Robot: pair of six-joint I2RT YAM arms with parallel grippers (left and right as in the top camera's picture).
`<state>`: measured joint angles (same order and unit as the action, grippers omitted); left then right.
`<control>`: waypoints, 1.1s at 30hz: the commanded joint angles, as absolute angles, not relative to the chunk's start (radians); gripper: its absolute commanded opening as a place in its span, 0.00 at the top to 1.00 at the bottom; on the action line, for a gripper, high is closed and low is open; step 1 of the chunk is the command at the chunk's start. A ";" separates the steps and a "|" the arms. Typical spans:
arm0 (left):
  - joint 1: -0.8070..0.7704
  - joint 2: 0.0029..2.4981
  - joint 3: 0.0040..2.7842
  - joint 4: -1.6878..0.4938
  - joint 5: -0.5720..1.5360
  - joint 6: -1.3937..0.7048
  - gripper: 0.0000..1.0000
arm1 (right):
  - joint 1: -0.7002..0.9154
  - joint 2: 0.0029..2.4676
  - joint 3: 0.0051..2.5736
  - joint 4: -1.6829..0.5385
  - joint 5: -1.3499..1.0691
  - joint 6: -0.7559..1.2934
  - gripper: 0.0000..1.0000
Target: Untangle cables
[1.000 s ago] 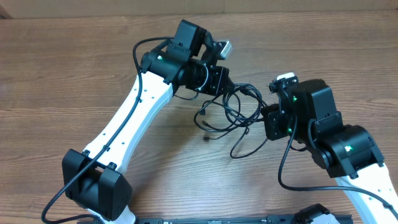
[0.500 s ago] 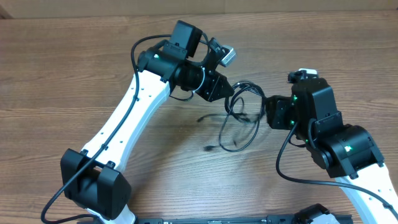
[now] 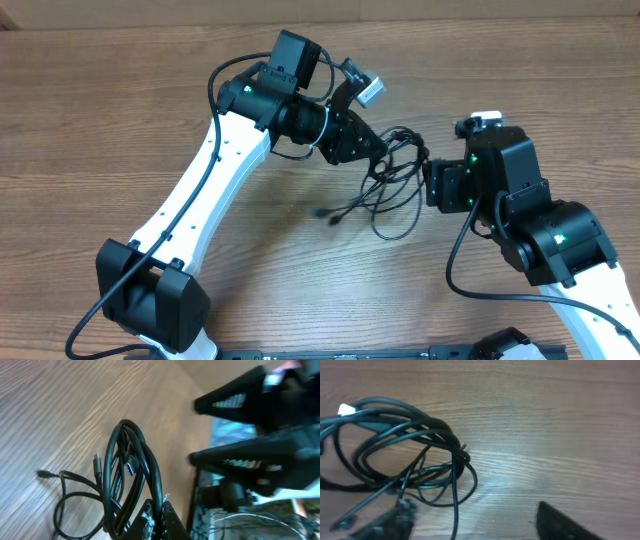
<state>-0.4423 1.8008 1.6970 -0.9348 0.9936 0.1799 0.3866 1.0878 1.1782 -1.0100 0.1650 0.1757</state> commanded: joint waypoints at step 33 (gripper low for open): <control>-0.432 1.778 1.707 -0.908 1.336 0.194 0.96 | 0.384 1.091 1.198 -0.937 0.156 0.035 0.96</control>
